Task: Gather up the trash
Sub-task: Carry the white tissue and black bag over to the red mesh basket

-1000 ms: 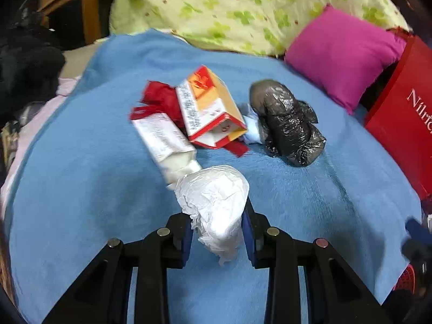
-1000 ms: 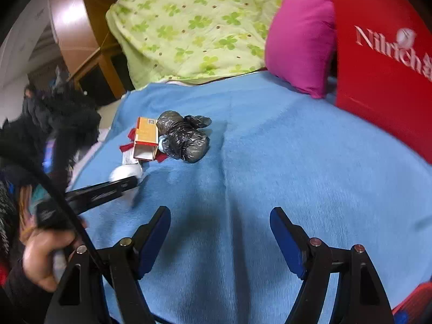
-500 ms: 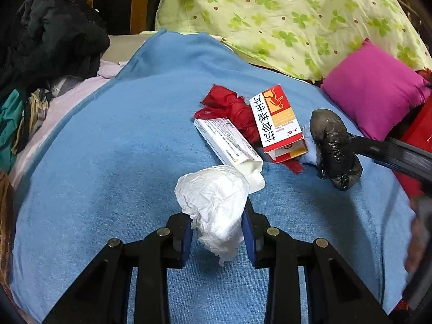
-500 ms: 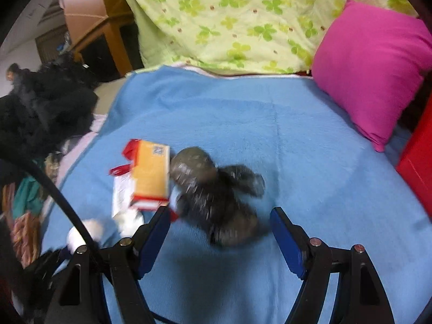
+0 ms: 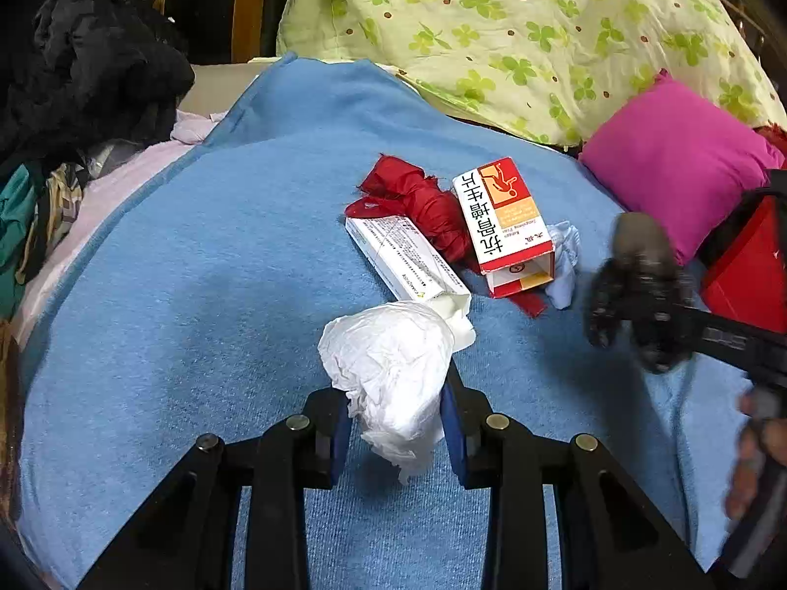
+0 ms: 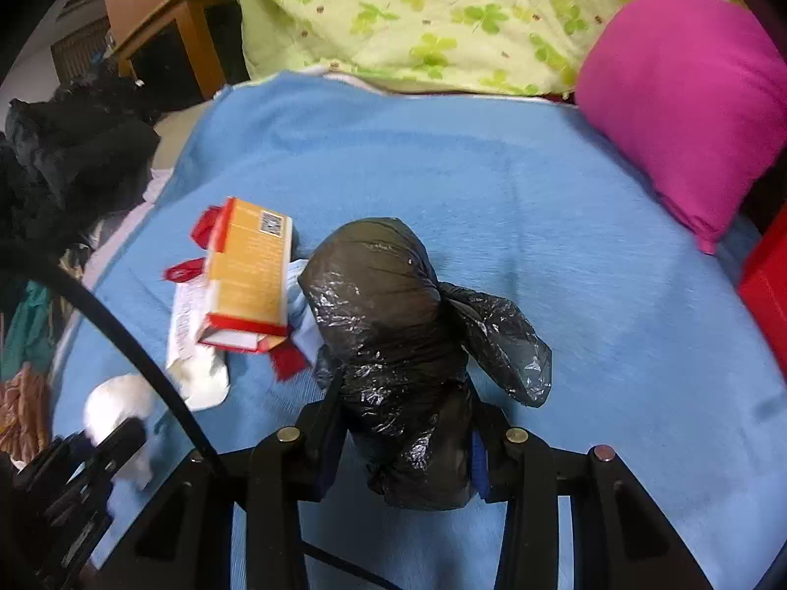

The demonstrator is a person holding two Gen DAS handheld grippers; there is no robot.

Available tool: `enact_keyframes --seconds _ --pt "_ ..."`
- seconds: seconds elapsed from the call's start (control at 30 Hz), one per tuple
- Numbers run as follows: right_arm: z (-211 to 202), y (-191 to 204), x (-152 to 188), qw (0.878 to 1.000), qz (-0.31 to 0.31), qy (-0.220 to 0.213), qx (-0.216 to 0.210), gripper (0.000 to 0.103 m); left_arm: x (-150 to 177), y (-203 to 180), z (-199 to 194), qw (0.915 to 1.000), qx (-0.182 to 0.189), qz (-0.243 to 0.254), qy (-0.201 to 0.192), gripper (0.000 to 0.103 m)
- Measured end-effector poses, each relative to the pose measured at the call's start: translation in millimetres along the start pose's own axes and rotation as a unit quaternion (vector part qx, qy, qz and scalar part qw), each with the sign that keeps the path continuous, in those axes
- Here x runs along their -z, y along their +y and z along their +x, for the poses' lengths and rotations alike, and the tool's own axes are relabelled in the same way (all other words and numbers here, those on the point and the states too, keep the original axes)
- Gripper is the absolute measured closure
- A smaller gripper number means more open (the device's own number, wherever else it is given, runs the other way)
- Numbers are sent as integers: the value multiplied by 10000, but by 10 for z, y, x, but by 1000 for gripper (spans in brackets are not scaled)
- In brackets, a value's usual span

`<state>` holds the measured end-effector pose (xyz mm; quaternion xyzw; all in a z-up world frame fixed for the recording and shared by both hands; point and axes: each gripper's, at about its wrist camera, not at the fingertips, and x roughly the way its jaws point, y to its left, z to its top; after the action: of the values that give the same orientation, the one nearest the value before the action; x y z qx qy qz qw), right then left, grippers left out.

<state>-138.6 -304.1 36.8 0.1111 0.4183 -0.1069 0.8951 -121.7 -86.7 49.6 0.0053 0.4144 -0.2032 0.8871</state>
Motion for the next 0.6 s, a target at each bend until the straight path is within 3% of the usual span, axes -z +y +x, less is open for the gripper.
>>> enact_keyframes --seconds 0.23,0.6 --pt "-602 -145 406 9996 110 -253 6 60 55 -104 -154 9997 -123 212 -27 69" --pt "-1125 -516 928 9968 614 -504 -85 60 162 -444 -658 9980 -63 598 -170 69"
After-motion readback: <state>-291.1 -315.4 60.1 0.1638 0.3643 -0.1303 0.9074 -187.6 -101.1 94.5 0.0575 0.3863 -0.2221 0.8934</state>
